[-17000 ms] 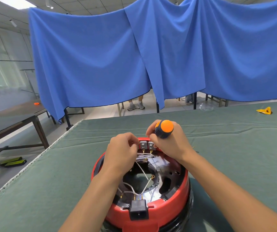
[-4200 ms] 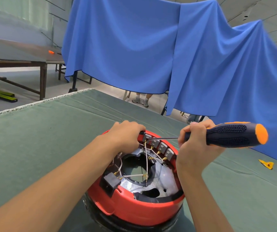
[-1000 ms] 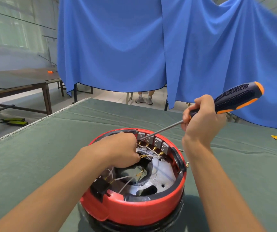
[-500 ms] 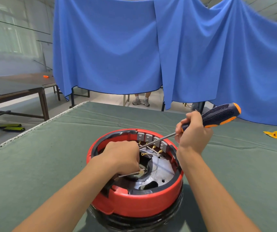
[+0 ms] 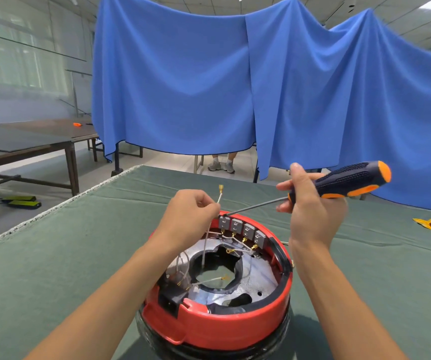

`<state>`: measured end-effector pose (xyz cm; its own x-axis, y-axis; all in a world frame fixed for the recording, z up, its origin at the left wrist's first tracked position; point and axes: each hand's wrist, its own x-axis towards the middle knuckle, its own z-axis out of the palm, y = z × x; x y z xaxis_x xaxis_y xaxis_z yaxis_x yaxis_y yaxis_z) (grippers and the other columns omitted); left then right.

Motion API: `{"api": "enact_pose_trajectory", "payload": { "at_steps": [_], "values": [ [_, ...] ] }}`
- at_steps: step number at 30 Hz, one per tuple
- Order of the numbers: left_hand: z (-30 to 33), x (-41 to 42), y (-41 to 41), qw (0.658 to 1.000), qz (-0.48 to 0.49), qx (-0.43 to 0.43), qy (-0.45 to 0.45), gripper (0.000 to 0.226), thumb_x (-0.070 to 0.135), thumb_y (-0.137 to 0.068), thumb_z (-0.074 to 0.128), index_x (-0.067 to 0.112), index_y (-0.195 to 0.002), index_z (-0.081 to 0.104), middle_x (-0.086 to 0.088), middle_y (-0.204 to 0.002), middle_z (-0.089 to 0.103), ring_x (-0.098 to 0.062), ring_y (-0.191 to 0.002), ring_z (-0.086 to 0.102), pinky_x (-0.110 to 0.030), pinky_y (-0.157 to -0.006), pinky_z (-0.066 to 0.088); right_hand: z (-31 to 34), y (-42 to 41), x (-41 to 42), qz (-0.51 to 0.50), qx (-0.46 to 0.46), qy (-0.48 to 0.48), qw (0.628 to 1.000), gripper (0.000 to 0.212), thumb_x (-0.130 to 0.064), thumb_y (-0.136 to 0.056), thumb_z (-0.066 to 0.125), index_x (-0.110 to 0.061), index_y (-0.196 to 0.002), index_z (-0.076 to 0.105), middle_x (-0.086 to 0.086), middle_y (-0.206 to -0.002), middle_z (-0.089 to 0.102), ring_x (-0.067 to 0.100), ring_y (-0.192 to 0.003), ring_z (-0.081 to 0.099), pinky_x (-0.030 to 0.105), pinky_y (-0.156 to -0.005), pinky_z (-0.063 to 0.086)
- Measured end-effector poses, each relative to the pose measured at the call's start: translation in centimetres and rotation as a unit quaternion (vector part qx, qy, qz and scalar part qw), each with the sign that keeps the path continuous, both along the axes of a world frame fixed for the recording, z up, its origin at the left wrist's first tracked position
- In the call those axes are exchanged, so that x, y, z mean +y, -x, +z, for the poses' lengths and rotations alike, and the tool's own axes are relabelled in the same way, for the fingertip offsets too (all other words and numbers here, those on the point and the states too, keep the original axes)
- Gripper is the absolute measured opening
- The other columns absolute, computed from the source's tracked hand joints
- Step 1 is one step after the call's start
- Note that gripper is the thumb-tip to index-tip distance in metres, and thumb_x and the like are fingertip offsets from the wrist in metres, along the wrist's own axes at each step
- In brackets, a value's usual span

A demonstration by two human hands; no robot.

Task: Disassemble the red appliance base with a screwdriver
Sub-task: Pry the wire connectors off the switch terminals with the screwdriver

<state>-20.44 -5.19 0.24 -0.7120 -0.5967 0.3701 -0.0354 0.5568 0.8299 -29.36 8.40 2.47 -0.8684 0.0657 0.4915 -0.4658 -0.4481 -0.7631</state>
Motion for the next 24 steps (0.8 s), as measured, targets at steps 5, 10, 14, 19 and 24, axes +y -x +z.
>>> {"api": "enact_pose_trajectory", "payload": {
  "at_steps": [5,10,14,19,24],
  "values": [
    [0.5,1.0,-0.2,0.989,-0.035,0.113,-0.091,0.016,0.01,-0.09,0.055,0.006,-0.075,0.06,-0.005,-0.049,0.062,-0.007,-0.033,0.041,-0.016,-0.035,0.032,1.1,-1.0,0.0,0.071,0.029,-0.024,0.997,0.019,-0.014,-0.082,0.074,-0.015,-0.067,0.063,-0.001,-0.061,0.067,0.015,-0.044,0.059,0.028,-0.051,0.055],
    [1.3,1.7,-0.3,0.967,-0.075,0.148,-0.196,0.015,0.006,-0.09,0.053,0.002,-0.076,0.057,-0.015,-0.059,0.067,-0.017,-0.034,0.042,-0.02,-0.034,0.033,2.6,-0.8,1.0,0.122,0.143,-0.067,0.98,0.011,-0.009,-0.08,0.073,-0.014,-0.074,0.064,0.001,-0.071,0.066,0.022,-0.067,0.068,0.031,-0.063,0.057],
    [2.7,3.0,0.9,0.946,-0.11,0.159,-0.259,0.019,0.008,-0.09,0.056,0.004,-0.071,0.06,-0.011,-0.057,0.066,-0.015,-0.032,0.042,-0.019,-0.035,0.032,1.6,-0.1,1.2,0.07,0.247,-0.206,0.944,0.013,0.001,-0.08,0.071,-0.011,-0.08,0.066,0.001,-0.083,0.067,0.017,-0.079,0.064,0.029,-0.074,0.052],
    [2.6,4.6,2.5,0.934,-0.129,0.177,-0.283,0.018,0.008,-0.09,0.058,0.003,-0.073,0.063,-0.007,-0.051,0.062,-0.012,-0.031,0.041,-0.018,-0.033,0.032,0.5,0.8,1.3,0.096,0.186,-0.249,0.946,0.025,0.011,-0.076,0.068,-0.014,-0.074,0.065,0.0,-0.076,0.067,0.015,-0.071,0.061,0.031,-0.069,0.051],
    [1.9,3.9,3.5,0.92,-0.12,0.187,-0.323,0.014,0.009,-0.088,0.061,0.005,-0.076,0.068,-0.004,-0.049,0.058,-0.012,-0.032,0.042,-0.018,-0.033,0.033,0.4,1.4,1.1,0.127,0.143,-0.237,0.953,0.022,0.011,-0.076,0.07,-0.009,-0.069,0.065,0.003,-0.063,0.064,0.021,-0.06,0.06,0.039,-0.064,0.055]
  ]
}}
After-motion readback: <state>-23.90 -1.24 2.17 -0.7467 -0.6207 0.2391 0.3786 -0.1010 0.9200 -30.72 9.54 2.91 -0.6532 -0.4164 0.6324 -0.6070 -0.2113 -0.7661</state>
